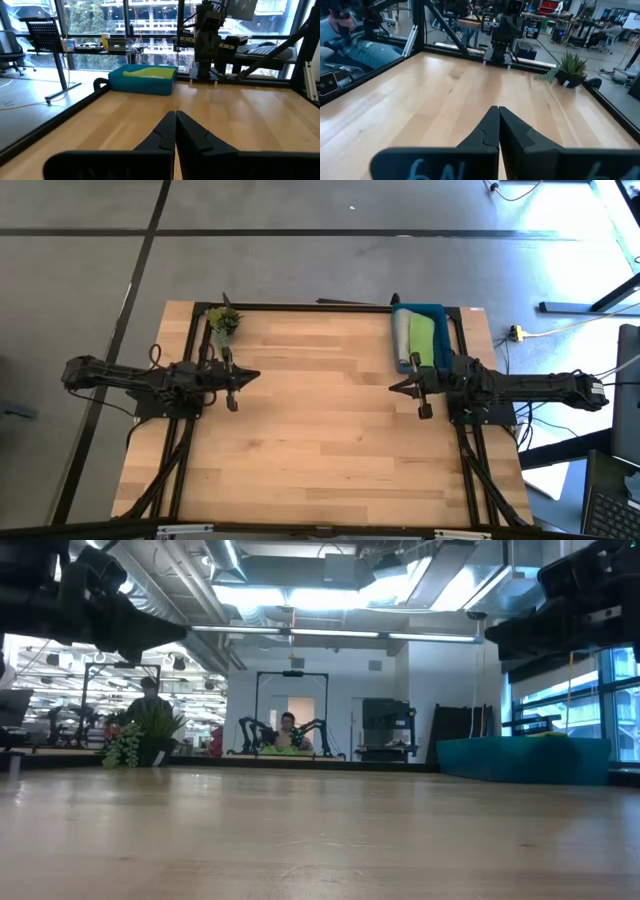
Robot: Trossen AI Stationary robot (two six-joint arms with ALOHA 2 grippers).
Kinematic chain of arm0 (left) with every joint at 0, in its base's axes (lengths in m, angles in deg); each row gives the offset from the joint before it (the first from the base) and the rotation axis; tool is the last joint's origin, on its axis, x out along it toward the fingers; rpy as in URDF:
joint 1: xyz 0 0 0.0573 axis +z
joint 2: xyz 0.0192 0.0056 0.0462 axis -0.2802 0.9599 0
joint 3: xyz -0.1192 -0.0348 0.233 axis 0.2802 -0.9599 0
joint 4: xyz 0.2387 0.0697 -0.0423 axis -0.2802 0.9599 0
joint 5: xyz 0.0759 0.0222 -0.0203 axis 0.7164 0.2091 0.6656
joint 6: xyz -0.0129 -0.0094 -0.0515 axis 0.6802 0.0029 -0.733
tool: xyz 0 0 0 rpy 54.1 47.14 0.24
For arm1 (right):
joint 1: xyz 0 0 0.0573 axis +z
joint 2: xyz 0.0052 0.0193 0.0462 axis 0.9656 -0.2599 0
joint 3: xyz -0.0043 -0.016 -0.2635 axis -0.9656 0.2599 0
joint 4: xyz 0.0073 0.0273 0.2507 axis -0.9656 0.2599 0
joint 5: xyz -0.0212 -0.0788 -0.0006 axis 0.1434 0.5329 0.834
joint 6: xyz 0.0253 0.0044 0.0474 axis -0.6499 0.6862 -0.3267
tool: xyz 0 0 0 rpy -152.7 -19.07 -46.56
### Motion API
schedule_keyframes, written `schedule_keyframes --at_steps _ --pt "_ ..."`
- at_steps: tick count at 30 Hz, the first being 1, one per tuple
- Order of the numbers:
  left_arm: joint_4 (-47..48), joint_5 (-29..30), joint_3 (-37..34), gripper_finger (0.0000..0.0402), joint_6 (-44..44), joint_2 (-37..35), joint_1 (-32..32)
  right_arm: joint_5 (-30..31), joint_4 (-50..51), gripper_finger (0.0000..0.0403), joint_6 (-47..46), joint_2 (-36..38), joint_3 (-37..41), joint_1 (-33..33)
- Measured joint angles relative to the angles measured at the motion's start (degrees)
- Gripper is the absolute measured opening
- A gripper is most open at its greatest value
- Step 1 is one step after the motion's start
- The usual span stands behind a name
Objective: Roll microfiber towels into tight, uniform cylinder then place into a basket
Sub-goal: Return to Home Position
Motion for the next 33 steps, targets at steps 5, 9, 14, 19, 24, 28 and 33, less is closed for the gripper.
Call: schedule_keyframes --at_steps 5,9,14,19,24,28,33 --pt "-0.9 0.0 0.0 0.0001 0.1 -0.2 0.0 0.0 -3.4 0.0005 -0.3 -0.4 2.3 0.0" --pt "-0.7 0.0 0.0 0.0004 0.1 -0.2 0.0 0.0 -4.7 0.0006 -1.5 -0.3 4.5 0.0" --pt "-0.2 0.0 0.0 0.0003 0.0 -0.2 0.0 1.4 -4.7 0.0006 2.3 -0.3 4.5 0.0" --pt "-0.1 0.0 0.0 0.0003 0.1 -0.2 0.0 4.6 -3.9 0.0006 3.0 -0.3 4.5 0.0" --pt "0.0 0.0 0.0 0.0014 0.1 -0.2 0.0 4.6 -4.0 0.0006 3.0 -0.3 4.5 0.0" --pt "0.0 0.0 0.0 0.002 0.1 -0.2 0.0 4.6 -4.0 0.0006 2.9 -0.3 4.5 0.0" --pt "0.0 0.0 0.0 0.0019 0.1 -0.2 0.0 4.6 -3.2 0.0006 2.9 0.4 4.5 0.0"
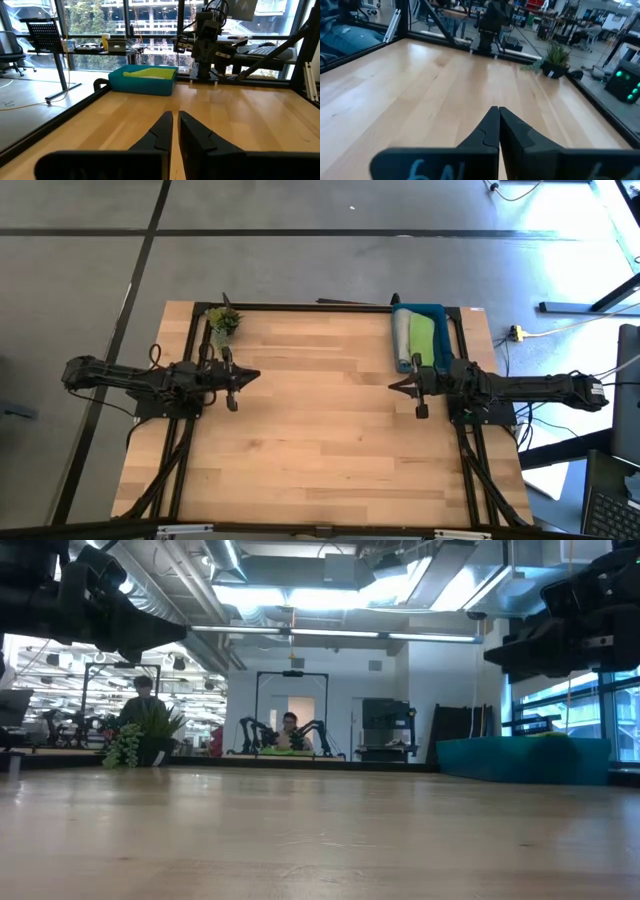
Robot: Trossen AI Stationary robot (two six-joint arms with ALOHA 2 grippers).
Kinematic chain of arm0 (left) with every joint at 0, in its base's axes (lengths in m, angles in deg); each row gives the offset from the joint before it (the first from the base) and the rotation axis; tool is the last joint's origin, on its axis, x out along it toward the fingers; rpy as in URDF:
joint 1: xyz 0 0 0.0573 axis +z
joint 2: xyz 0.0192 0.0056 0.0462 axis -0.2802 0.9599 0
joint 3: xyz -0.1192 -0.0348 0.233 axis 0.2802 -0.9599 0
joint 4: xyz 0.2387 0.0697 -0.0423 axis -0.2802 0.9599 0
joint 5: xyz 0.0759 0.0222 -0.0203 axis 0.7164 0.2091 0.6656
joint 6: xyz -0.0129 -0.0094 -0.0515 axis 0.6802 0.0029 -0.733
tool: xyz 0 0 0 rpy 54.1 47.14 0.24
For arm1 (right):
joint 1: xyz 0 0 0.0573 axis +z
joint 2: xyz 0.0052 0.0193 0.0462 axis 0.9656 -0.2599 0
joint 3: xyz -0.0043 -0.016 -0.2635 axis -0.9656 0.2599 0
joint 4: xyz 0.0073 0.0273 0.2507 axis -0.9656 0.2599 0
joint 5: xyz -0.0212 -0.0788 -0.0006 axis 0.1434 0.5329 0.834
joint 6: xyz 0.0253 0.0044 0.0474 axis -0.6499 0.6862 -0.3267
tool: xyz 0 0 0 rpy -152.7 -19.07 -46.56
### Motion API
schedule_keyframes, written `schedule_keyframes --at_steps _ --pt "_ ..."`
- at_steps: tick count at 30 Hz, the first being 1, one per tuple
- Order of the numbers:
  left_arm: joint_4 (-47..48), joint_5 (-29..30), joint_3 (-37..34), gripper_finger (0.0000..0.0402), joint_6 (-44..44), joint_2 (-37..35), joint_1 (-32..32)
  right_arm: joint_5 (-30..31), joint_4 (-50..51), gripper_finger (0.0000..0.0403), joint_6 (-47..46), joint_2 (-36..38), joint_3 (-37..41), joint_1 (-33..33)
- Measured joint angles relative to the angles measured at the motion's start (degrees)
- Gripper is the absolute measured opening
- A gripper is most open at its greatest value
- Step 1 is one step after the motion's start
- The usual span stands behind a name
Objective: Roll microfiber towels into tight, uniform cylinder then place into a basket
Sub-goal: Return to Home Position
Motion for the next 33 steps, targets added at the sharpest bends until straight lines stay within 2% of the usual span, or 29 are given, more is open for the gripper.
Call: schedule_keyframes --at_steps 6,12,18,33 --pt "0.1 0.0 0.0 0.0009 0.0 0.0 0.0 0.4 2.9 0.0006 0.4 8.8 0.0 0.0" --pt "0.4 0.0 0.0 0.0001 0.0 0.0 0.0 0.5 18.9 0.0006 1.8 20.2 -0.1 0.0" --pt "0.6 0.0 0.0 0.001 0.0 0.0 0.0 1.9 19.4 0.0006 1.9 25.8 -0.2 0.1" --pt "0.6 0.0 0.0 0.0027 0.0 0.0 0.0 1.9 19.3 0.0006 1.9 26.9 -0.2 0.1"
